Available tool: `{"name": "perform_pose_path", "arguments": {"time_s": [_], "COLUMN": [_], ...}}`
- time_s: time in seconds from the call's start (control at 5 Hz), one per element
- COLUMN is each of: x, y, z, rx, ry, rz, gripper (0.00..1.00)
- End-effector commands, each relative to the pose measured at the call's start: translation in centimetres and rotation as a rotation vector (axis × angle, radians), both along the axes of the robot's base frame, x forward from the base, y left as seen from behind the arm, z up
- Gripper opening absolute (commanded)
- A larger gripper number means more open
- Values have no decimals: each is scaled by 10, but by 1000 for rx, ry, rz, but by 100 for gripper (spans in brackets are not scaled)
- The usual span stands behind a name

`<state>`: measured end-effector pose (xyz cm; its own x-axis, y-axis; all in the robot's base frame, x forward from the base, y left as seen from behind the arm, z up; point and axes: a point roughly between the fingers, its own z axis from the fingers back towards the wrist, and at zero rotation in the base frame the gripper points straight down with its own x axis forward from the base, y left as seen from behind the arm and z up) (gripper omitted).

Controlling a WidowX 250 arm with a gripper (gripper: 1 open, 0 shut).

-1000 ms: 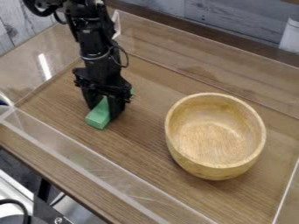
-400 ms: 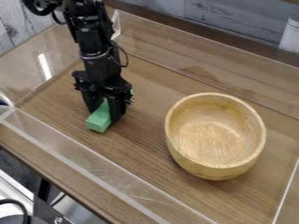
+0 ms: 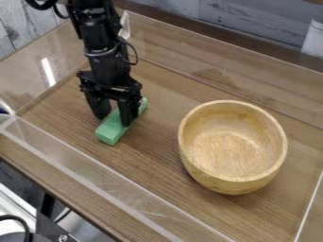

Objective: Remove the green block from inside the brown bowl and put it on the table

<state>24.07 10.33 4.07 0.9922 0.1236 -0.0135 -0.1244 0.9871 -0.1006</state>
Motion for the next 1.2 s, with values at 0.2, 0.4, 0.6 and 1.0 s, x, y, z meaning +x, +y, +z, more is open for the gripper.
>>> {"name": "perform_pose_path", "arguments": {"time_s": [0.2,0.4,0.6,1.0], "x": [8,1,-6,-12], "y": [10,6,4,0], "z": [69,83,70,60], "rx": [14,6,9,6], "ry": [-127,-140,-127,-126], "rz": [20,6,-10,-28], "gripper": [100,100,100,100]}}
